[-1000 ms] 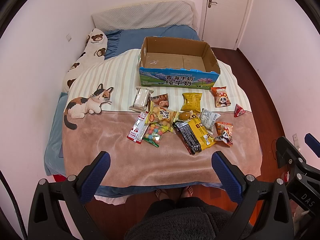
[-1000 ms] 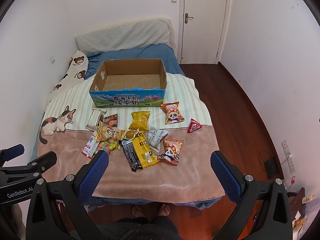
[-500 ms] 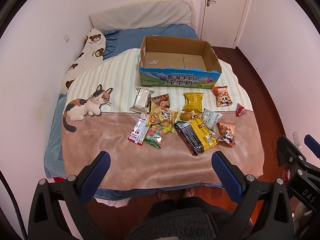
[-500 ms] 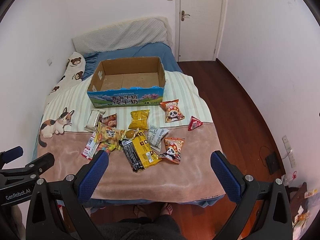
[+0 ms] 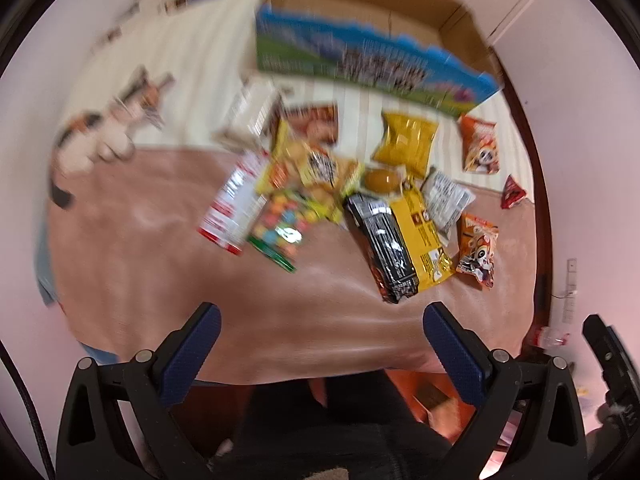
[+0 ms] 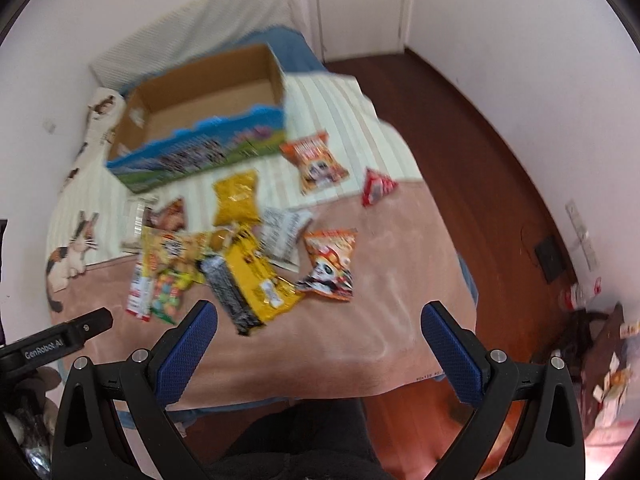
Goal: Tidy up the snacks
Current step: 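Grasp the black-yellow bag with left tool while right tool grasps orange panda bag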
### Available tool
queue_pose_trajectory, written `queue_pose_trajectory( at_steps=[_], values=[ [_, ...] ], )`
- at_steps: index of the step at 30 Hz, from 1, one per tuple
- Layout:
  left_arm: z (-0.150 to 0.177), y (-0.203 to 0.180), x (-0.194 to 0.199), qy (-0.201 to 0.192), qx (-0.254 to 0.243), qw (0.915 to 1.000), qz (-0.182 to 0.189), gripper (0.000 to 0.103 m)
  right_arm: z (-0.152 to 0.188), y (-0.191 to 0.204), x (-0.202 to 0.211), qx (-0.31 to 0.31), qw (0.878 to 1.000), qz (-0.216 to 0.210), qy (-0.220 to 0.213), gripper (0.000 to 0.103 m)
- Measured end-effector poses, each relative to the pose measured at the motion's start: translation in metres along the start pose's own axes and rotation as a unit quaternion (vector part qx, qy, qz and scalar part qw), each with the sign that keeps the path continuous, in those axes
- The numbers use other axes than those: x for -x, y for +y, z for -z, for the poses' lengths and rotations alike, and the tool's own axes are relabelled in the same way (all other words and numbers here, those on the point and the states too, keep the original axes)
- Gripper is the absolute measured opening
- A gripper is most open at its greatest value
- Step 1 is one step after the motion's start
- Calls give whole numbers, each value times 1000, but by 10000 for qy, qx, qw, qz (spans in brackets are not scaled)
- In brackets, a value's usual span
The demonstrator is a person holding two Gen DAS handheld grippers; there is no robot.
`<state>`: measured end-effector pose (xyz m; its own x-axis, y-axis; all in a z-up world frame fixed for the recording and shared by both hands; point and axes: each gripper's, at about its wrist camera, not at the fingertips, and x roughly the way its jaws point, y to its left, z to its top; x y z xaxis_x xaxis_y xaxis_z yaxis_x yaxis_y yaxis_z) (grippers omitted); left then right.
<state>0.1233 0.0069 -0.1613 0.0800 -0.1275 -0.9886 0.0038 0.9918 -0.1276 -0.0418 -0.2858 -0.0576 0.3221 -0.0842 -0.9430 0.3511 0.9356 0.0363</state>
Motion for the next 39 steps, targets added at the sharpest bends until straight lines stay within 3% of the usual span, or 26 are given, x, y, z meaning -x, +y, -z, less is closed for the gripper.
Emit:
queue_pose_trajectory(
  at_steps=[9, 15, 17, 22, 26, 30, 33, 35, 39],
  values=[
    [-44, -45, -104, 1119, 393, 9922, 378, 103, -44, -46, -137, -315, 9906, -374, 1274, 103],
    [-71, -82, -173, 1857, 608, 9798, 422, 103, -58, -61, -213, -445, 9767, -682, 1987, 99],
    [-77, -93, -192, 1879, 583, 9796, 401, 103, -60, -65, -234, -531, 9697, -867, 2221, 92],
    [-76, -109, -205, 1663, 356, 9852, -222, 103, -58, -62, -263, -509, 9591, -1105, 2556, 88],
    [-59, -120, -195, 1437, -330, 9873, -591, 87, -55, -53, -282, -563, 9512, -1311, 2737, 85],
    [-36, -120, -186, 1359, -1032, 9811, -907, 86, -53, -40, -295, -508, 9476, -1362, 2845, 82],
    [-18, -116, -188, 1401, -1230, 9778, -959, 87, -52, -26, -300, -310, 9503, -1276, 2823, 72],
    [-13, -108, -187, 1418, -1146, 9799, -814, 88, -50, -20, -299, -23, 9538, -1046, 2815, 55],
    [-19, -80, -205, 1590, -256, 9864, -335, 93, -43, -6, -295, 452, 9549, -866, 2805, 54]
  ],
)
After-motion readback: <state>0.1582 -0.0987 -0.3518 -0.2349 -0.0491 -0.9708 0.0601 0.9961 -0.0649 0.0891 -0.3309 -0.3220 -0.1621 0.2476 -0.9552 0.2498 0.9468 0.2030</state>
